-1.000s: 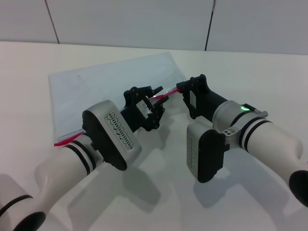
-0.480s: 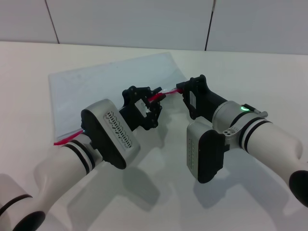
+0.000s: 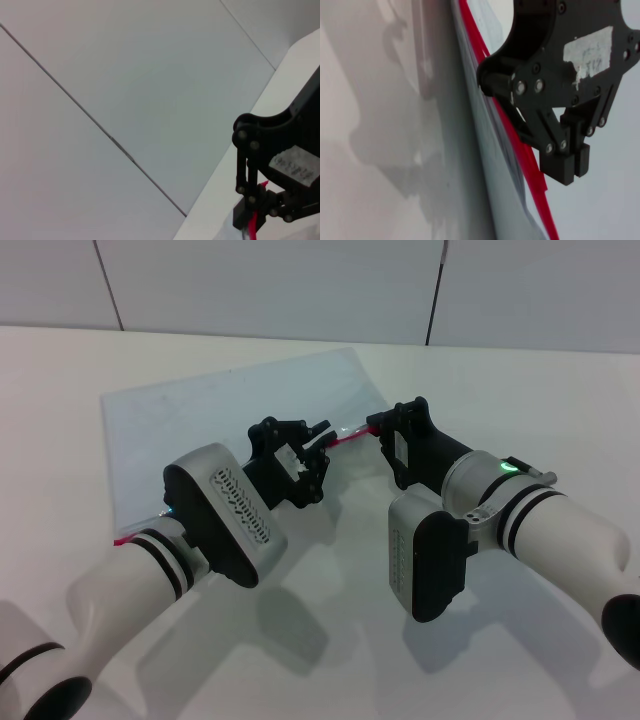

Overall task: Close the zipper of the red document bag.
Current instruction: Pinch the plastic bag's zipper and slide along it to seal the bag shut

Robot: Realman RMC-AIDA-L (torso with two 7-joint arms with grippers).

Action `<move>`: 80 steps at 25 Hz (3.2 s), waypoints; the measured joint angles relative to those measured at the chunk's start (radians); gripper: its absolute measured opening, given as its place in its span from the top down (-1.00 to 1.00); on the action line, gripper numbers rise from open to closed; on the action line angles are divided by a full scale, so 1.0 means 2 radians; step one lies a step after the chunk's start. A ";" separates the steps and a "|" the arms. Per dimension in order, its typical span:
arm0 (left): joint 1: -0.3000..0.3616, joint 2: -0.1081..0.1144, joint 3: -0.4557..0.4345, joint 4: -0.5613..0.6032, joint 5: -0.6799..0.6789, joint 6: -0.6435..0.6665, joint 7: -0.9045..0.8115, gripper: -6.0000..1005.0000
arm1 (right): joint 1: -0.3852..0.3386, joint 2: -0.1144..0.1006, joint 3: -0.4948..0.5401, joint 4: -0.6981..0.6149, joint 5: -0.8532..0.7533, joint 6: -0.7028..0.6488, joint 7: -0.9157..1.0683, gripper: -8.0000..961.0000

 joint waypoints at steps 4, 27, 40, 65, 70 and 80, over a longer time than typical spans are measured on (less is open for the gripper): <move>0.000 0.000 0.003 0.000 0.004 0.000 -0.003 0.80 | 0.000 0.000 0.000 0.000 0.000 0.000 0.001 0.95; -0.001 -0.001 0.001 0.015 0.020 0.000 -0.008 0.08 | 0.000 0.000 0.000 0.003 -0.001 0.000 0.000 0.95; -0.007 0.001 0.005 0.019 0.024 0.000 -0.014 0.09 | 0.001 0.000 0.000 0.006 -0.001 0.000 -0.001 0.95; -0.012 0.001 0.005 0.029 0.025 -0.007 -0.028 0.65 | 0.005 0.000 -0.010 0.006 -0.001 0.000 -0.001 0.95; -0.013 0.000 0.005 0.029 0.025 -0.007 -0.027 0.69 | 0.005 0.000 -0.012 0.006 -0.001 -0.001 -0.001 0.95; -0.013 0.000 0.006 0.030 0.025 -0.014 -0.027 0.76 | 0.005 0.000 -0.012 0.006 -0.001 0.000 -0.001 0.95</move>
